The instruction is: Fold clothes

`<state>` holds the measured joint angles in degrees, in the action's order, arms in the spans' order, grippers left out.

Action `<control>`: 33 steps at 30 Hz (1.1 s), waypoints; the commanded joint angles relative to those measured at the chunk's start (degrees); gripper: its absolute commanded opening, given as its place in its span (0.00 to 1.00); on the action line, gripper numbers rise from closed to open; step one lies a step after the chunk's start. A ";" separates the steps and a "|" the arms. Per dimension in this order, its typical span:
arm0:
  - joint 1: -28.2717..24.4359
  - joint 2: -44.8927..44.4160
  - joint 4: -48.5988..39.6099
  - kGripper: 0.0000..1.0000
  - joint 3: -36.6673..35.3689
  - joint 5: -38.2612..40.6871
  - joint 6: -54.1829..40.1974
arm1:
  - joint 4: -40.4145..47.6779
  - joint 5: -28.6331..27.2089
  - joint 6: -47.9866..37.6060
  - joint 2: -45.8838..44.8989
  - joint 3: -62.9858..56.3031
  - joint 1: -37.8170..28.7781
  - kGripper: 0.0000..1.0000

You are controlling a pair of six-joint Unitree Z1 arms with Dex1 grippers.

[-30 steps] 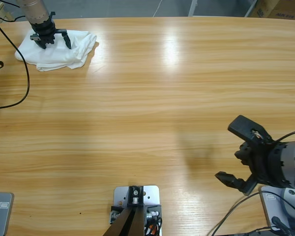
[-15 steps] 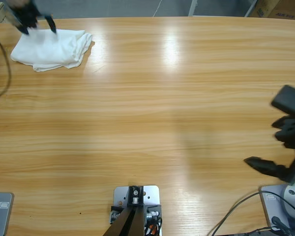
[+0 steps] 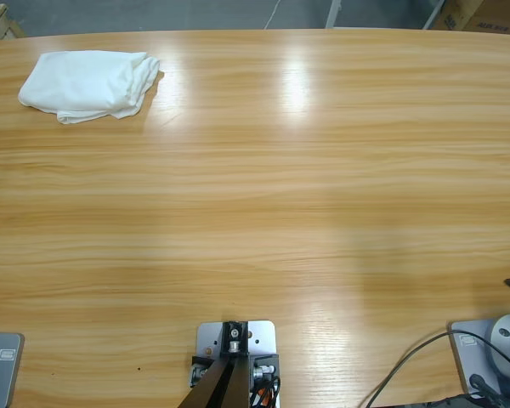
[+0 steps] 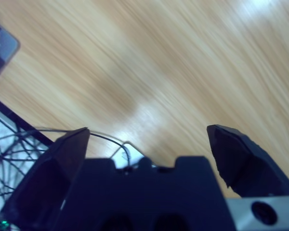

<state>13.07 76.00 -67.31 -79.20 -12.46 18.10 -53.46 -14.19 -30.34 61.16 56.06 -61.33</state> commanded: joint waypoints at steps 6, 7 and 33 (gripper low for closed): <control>8.55 -30.42 12.43 1.00 30.39 13.23 1.49 | 1.92 2.87 15.04 -3.54 -6.53 16.49 0.99; 8.92 -31.10 12.98 1.00 33.15 13.36 1.59 | 1.85 2.48 16.85 -3.70 -6.16 16.51 0.99; 19.71 -32.70 14.74 1.00 31.42 15.24 0.20 | 5.56 6.54 29.40 -4.56 -7.20 26.18 0.77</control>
<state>32.28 44.32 -52.66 -44.94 2.43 23.37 -48.34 -8.22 -1.61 57.55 50.67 -35.70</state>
